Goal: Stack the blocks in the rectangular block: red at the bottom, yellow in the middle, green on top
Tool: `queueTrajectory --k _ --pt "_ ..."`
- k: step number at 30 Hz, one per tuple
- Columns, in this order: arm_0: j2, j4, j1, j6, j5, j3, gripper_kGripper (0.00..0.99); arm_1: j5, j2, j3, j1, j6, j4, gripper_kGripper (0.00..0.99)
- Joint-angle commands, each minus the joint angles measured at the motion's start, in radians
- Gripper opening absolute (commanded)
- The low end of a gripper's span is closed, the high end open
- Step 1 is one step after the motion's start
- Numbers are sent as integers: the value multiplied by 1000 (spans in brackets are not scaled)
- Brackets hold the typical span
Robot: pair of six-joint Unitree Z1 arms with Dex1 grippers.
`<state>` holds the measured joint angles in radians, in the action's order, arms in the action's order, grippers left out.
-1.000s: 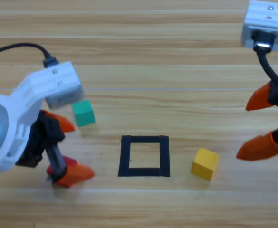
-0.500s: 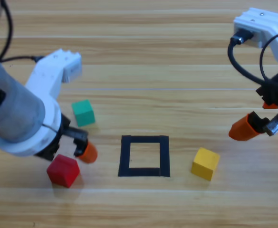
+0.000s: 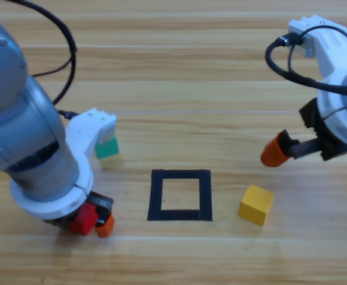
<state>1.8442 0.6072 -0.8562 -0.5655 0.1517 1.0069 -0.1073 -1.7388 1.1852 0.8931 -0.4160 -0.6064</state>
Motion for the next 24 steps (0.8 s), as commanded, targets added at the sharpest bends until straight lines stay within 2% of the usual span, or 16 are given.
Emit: queueTrajectory --k 1,11,21,24 --pt "36 -9 31 13 15 2 971 29 -47 5 9 -149 37 990" --pt "73 -63 57 38 23 4 957 -26 -81 1 29 -442 34 989" --pt "81 -78 82 56 17 -7 923 -43 -125 17 58 -569 -9 989" --pt "86 -78 82 59 14 -10 870 -57 -157 47 69 -601 -47 917"
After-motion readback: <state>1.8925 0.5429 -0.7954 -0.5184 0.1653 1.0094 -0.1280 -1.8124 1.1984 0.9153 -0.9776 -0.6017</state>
